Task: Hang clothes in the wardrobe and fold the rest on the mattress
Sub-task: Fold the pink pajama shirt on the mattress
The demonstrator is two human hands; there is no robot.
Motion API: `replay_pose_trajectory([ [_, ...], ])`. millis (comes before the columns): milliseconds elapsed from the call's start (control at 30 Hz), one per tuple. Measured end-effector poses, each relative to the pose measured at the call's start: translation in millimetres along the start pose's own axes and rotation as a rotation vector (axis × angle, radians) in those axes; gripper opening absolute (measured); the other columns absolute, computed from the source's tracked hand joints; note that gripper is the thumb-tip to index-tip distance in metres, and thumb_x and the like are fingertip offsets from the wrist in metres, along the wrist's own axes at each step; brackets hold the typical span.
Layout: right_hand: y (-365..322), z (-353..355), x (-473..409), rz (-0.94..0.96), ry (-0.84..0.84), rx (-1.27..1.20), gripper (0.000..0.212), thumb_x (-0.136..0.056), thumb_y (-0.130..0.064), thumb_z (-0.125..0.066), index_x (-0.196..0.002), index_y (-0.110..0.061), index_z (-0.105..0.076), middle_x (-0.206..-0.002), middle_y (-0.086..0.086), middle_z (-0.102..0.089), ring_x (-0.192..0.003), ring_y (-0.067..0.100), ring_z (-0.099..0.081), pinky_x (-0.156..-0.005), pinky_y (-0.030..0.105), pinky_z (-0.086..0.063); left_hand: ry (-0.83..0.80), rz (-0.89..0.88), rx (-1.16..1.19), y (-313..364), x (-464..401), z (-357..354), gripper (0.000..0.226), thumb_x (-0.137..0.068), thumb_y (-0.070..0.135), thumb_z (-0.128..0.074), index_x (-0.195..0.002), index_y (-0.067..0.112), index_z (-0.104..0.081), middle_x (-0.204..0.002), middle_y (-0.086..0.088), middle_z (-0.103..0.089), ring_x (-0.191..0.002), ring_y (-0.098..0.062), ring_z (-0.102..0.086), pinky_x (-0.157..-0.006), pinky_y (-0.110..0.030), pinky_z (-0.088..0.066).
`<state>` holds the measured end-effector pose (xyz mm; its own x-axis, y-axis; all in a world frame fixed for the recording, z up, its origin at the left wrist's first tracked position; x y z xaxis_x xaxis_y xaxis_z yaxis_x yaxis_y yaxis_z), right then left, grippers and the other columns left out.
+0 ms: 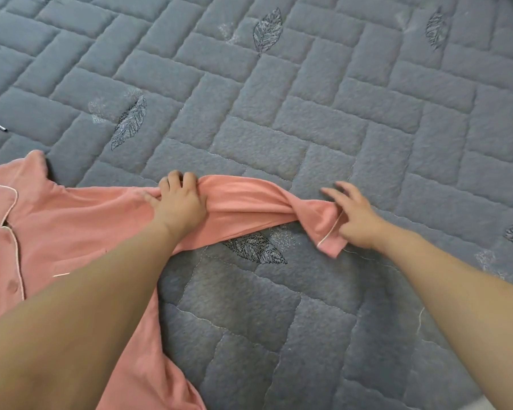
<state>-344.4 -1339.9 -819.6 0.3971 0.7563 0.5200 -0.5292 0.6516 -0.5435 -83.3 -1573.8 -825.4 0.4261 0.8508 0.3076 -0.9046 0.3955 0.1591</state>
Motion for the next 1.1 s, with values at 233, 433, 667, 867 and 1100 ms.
replay_pose_trajectory([
  [233, 15.9, -12.0, 34.2, 0.363, 0.003, 0.694, 0.104, -0.071, 0.001, -0.055, -0.157, -0.028, -0.004, -0.165, 0.000, 0.002, -0.152, 0.023, 0.001, -0.123, 0.040, -0.005, -0.126, 0.076, -0.082, 0.0, -10.2, -4.1, 0.034, -0.090, 0.029, -0.035, -0.121, 0.018, -0.046, -0.139, -0.011, -0.030, -0.135, -0.036, -0.023, -0.110, -0.075, -0.002],
  [433, -15.1, -1.3, 46.5, 0.478, 0.324, 0.615, 0.035, -0.087, -0.007, -0.045, -0.112, -0.004, -0.069, -0.121, 0.013, -0.065, -0.114, 0.036, -0.061, -0.098, 0.047, -0.046, -0.303, 0.046, -0.316, 0.9, -7.6, -18.9, 0.044, -0.097, 0.036, -0.023, -0.136, 0.022, -0.037, -0.157, -0.008, -0.015, -0.146, -0.031, -0.009, -0.110, -0.074, 0.010],
  [667, 51.9, 70.7, 14.7, -0.464, 0.578, -0.440, 0.025, -0.094, -0.012, -0.045, -0.108, 0.002, -0.059, -0.117, 0.023, -0.062, -0.106, 0.038, -0.058, -0.081, 0.038, -0.044, 0.205, -0.046, -0.106, 16.2, -12.2, 44.2, 0.030, -0.097, 0.030, -0.041, -0.116, 0.007, -0.046, -0.134, -0.021, -0.040, -0.131, -0.039, -0.032, -0.105, -0.081, -0.010],
  [867, 23.2, 84.2, 6.5, -0.555, 0.521, 0.178, 0.051, -0.089, -0.017, -0.054, -0.137, -0.005, -0.044, -0.143, 0.021, -0.038, -0.128, 0.041, -0.042, -0.107, 0.049, -0.035, 0.114, 0.108, 0.026, -18.3, 42.2, -14.1, 0.070, -0.094, 0.066, -0.022, -0.154, 0.032, -0.015, -0.165, -0.004, -0.003, -0.151, -0.028, 0.000, -0.104, -0.080, -0.001],
  [1100, -111.9, -116.7, -10.3, 0.031, 0.143, 0.483, 0.069, -0.100, -0.043, -0.030, -0.157, -0.024, 0.004, -0.163, 0.008, 0.017, -0.150, 0.032, 0.015, -0.119, 0.055, 0.011, -0.096, -0.050, 0.108, -27.5, 50.7, -42.4, 0.068, -0.101, 0.058, -0.019, -0.157, 0.033, 0.011, -0.165, 0.005, 0.019, -0.150, -0.021, 0.024, -0.112, -0.064, 0.018],
])
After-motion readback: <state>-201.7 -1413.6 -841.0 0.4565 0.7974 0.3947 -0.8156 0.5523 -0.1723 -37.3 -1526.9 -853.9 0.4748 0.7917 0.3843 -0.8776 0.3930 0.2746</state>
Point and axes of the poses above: each hand's wrist, its own x-axis away from the middle knuckle, its own z-axis out of the back of the hand, y = z × x, the point moved 10 cm from there along -x, towards the middle knuckle
